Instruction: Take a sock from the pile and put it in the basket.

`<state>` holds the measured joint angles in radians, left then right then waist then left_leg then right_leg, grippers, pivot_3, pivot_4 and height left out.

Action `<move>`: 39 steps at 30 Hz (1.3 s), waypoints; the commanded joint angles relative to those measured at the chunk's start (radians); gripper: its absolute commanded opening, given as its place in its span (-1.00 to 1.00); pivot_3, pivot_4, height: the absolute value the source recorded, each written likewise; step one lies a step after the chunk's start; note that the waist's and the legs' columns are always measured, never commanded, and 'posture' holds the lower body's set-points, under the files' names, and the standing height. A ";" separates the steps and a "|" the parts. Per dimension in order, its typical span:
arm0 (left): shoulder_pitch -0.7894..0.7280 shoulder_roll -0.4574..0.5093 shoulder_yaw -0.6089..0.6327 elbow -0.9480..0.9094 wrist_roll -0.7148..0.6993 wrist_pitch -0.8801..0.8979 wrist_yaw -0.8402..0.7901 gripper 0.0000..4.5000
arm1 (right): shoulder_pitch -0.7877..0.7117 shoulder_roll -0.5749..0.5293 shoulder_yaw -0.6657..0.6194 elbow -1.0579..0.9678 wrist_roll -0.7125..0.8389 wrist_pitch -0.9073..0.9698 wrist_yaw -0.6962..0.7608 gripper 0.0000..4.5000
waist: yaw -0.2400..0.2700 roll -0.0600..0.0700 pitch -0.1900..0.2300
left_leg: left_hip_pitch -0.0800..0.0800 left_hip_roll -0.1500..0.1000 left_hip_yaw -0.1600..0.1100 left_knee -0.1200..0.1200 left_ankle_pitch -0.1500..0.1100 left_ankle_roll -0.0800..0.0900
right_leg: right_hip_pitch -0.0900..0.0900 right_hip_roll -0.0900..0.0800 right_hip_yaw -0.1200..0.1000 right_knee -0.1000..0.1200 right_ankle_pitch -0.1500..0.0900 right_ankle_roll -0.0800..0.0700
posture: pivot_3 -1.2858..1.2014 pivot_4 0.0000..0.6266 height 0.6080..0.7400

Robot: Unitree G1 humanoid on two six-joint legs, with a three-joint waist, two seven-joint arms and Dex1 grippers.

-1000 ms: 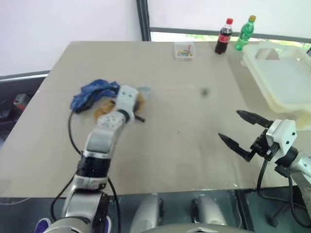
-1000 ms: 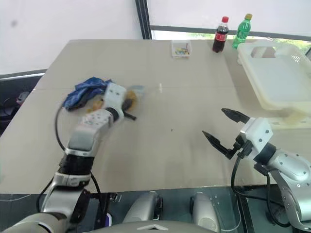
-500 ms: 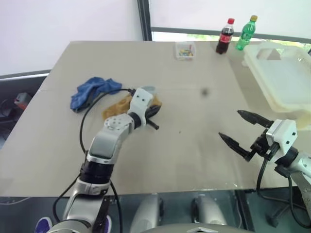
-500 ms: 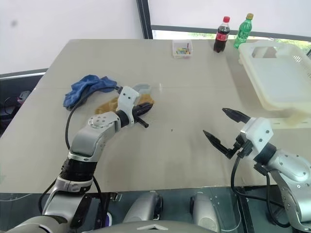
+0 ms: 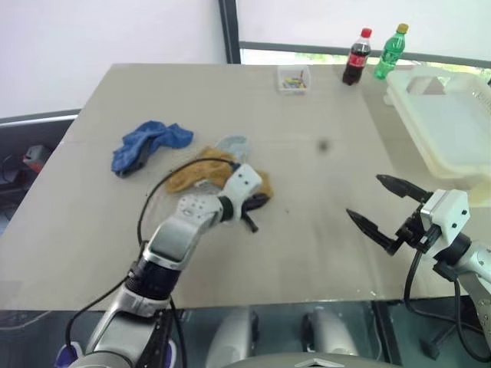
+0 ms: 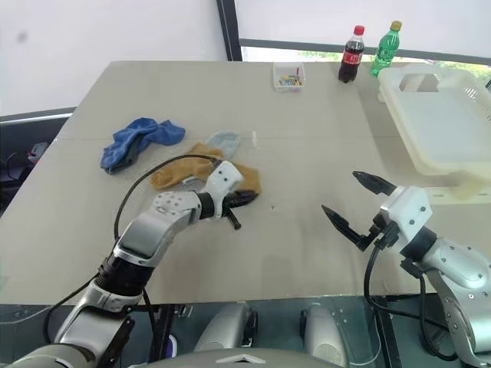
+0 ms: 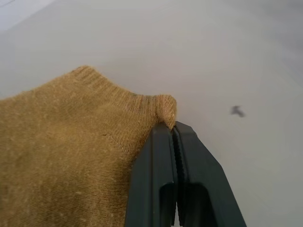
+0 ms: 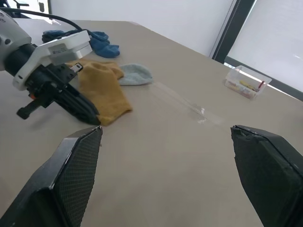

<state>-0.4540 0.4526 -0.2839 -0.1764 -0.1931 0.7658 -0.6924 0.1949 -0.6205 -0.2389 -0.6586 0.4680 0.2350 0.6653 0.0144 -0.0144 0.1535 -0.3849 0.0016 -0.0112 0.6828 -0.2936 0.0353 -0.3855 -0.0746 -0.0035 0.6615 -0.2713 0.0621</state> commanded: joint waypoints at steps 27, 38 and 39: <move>-0.171 -0.219 0.093 -0.030 -0.319 0.433 -0.018 -0.12 | 0.092 -0.045 -0.079 -0.233 0.068 0.490 -0.222 1.00 | -0.009 0.000 0.000 | 0.000 0.001 0.000 0.000 0.000 0.000 | -0.001 0.002 0.001 0.000 0.000 0.000 | 0.03 -0.52 1.00; -0.186 -0.105 0.151 0.135 -0.220 0.247 0.059 -0.12 | -0.193 0.110 0.141 -0.065 0.086 0.738 -0.419 1.00 | 0.002 0.000 0.001 | -0.001 -0.002 -0.002 0.001 0.000 -0.001 | 0.000 0.000 0.000 -0.001 0.000 0.000 | 0.03 -0.52 1.00; -0.194 -0.121 0.145 0.169 -0.205 0.228 0.073 -0.12 | -0.202 0.123 0.158 -0.040 0.072 0.740 -0.431 1.00 | 0.002 0.000 0.001 | -0.002 -0.003 -0.002 0.001 0.001 -0.002 | -0.001 -0.001 0.000 -0.001 0.000 0.000 | 0.03 -0.52 1.00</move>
<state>-0.6226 0.3508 -0.1202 -0.0335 -0.4255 1.0472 -0.6399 0.0043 -0.5079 -0.0987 -0.7135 0.5575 0.9718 0.2559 0.0166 -0.0140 0.1541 -0.3879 -0.0022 -0.0129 0.6837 -0.2916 0.0319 -0.3871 -0.0759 -0.0035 0.6604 -0.2714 0.0619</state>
